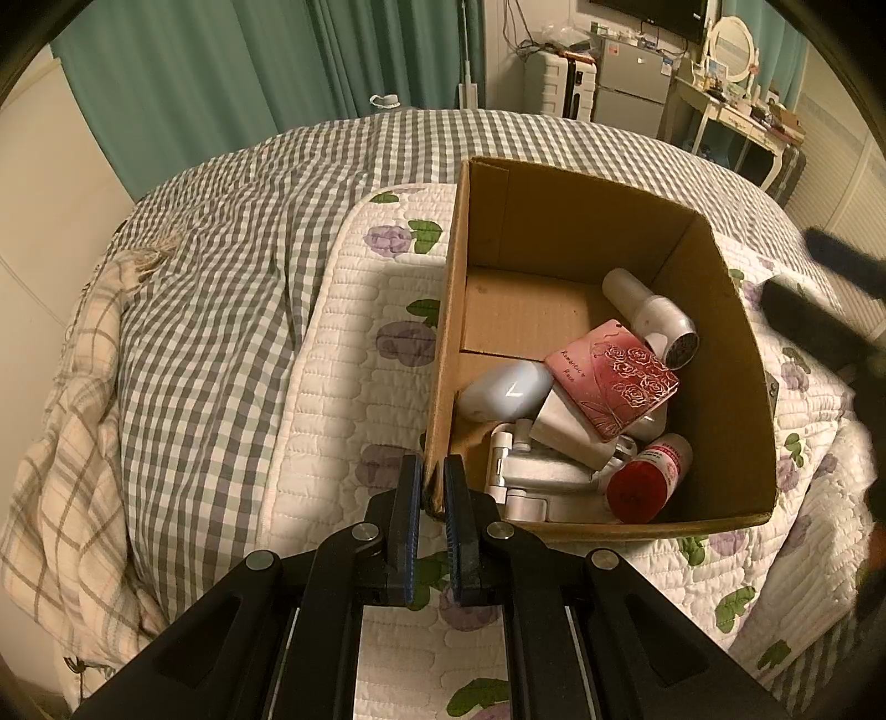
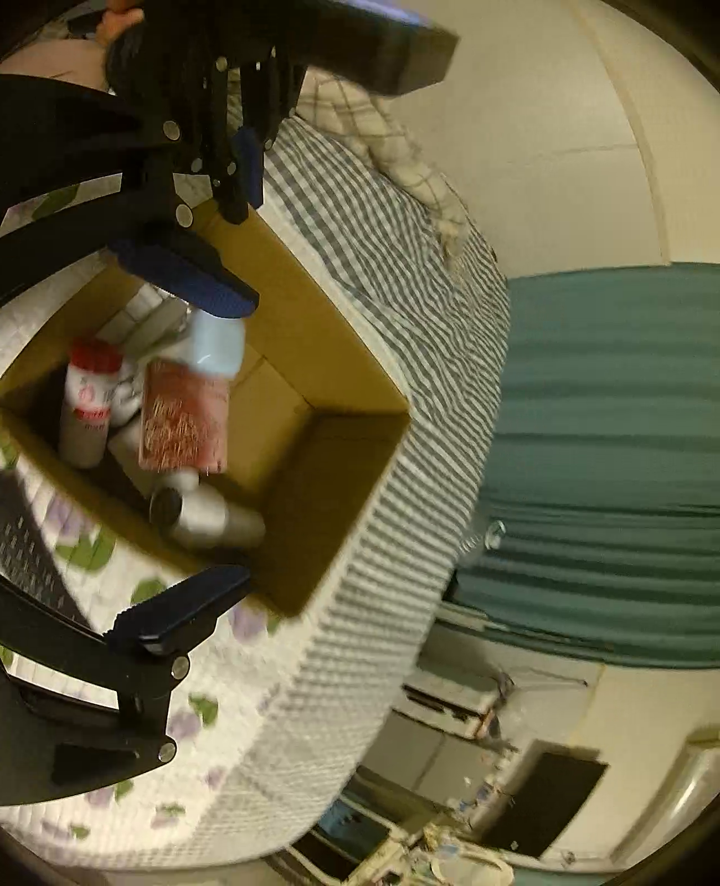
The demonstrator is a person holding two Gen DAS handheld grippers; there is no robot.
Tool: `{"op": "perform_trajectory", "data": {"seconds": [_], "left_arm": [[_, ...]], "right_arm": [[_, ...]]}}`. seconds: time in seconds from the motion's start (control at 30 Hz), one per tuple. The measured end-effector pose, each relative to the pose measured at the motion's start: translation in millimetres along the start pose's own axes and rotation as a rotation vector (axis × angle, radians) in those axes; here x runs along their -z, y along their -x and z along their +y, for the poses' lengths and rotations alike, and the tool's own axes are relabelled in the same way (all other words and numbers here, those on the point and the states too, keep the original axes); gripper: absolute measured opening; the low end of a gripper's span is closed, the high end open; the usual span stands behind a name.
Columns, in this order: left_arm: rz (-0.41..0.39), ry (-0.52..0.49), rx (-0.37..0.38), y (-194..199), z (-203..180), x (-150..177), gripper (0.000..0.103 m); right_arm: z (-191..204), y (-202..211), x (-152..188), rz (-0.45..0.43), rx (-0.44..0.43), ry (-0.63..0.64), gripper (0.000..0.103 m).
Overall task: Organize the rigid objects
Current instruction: 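Lower the earbud case into the box and release it, then move the right gripper to the black TV remote and grasp it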
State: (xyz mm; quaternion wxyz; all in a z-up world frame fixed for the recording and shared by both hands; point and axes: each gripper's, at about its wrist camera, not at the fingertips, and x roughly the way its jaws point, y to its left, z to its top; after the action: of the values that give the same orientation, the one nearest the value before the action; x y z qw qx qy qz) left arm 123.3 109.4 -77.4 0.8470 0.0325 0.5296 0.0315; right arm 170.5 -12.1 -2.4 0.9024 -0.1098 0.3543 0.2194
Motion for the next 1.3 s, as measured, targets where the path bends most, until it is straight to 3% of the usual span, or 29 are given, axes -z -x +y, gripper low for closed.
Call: {"op": "perform_trajectory", "data": {"seconds": [0.2,0.37,0.6,0.73,0.87,1.0,1.13,1.3], "left_arm": [[-0.008,-0.013,0.006,5,-1,1,0.007],[-0.009,-0.017,0.006,5,-1,2,0.007],[-0.015,-0.026,0.009,6,-2,2,0.007],[-0.018,-0.029,0.017,6,0,2,0.007],[-0.017,-0.026,0.025,8,1,3,0.007],[-0.017,-0.032,0.026,9,1,3,0.007],[-0.020,-0.043,0.020,9,1,4,0.007],[-0.023,-0.027,0.031,8,4,5,0.007]], "right_arm": [[-40,32,-8,0.039,0.136,-0.146,0.091],[-65,53,-13,0.089,0.261,-0.156,0.091],[-81,76,-18,0.089,0.349,-0.179,0.091],[-81,54,-9,0.140,0.372,-0.211,0.091],[-84,30,16,0.138,0.411,-0.297,0.091],[-93,2,71,0.195,0.479,-0.441,0.091],[-98,-20,131,0.265,0.406,-0.633,0.081],[-87,-38,161,0.268,0.336,-0.677,0.064]]}}
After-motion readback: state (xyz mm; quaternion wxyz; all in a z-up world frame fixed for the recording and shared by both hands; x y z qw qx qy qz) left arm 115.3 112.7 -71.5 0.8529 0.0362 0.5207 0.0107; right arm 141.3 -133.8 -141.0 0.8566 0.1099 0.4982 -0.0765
